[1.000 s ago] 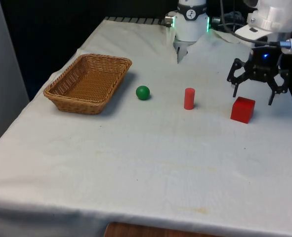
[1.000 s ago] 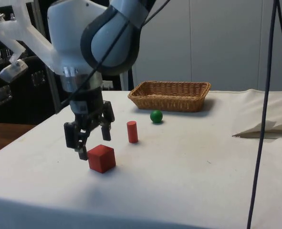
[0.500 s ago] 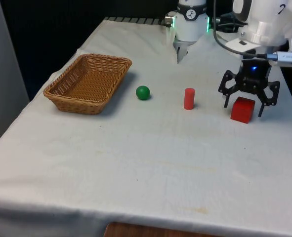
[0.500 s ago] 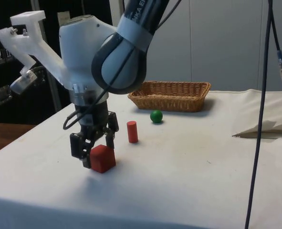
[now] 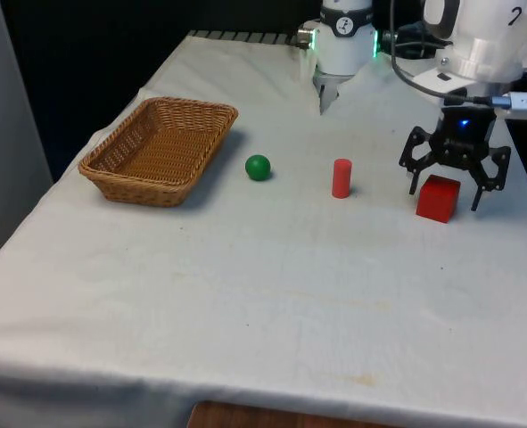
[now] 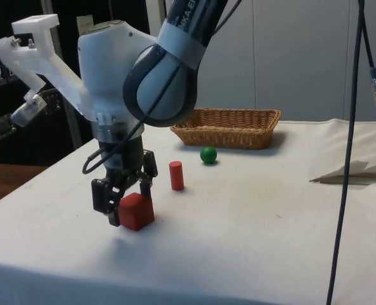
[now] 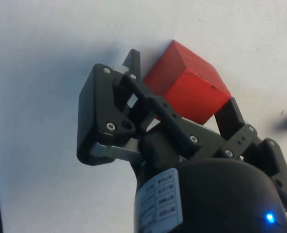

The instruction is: Pick up the object to the left of the cylinder and place it into the basket.

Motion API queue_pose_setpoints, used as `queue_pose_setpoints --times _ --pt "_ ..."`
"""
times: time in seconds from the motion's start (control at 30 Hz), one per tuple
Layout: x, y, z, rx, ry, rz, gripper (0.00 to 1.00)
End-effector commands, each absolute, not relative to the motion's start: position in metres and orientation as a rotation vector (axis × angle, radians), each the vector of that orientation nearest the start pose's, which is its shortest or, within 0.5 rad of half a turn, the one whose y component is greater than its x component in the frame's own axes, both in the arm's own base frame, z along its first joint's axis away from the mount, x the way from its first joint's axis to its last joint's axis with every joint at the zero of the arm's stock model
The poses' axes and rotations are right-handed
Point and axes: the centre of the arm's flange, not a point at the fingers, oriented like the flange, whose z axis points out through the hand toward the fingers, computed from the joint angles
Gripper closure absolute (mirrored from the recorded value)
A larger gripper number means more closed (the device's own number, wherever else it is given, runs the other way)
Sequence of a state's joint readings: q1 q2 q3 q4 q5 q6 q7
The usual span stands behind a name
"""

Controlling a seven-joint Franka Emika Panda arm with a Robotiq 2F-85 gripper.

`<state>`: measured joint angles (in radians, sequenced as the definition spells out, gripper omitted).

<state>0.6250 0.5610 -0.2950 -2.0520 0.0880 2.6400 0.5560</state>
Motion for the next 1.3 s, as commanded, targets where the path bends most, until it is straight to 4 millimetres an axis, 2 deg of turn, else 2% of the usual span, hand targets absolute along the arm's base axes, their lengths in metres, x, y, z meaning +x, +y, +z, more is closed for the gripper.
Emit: queue_pose_setpoints --times 0.0,0.23,0.37,0.4,0.47,0.57,0.7,0.73,1.0,1.2,1.23,1.27 --pt "0.566 0.194 0.175 -3.189 0.416 -0.166 0.00" --pt "0.566 0.198 0.176 -3.189 0.420 -0.169 0.00" --pt "0.565 0.208 0.176 -3.201 0.421 -0.184 0.00" --pt "0.564 0.207 0.177 -3.196 0.414 -0.179 0.02" --pt "0.565 0.211 0.176 -3.211 0.425 -0.196 0.20" --pt "0.565 0.214 0.176 -3.218 0.426 -0.203 0.55" --pt "0.565 0.216 0.177 -3.222 0.427 -0.209 0.95" --pt "0.564 0.217 0.176 -3.222 0.426 -0.208 0.99" --pt "0.565 0.218 0.176 -3.224 0.426 -0.210 0.98" --pt "0.568 0.203 0.193 -3.224 0.453 -0.211 0.98" --pt "0.569 0.205 0.189 -3.221 0.452 -0.210 0.98" --pt "0.568 0.200 0.196 -3.226 0.460 -0.207 0.98"
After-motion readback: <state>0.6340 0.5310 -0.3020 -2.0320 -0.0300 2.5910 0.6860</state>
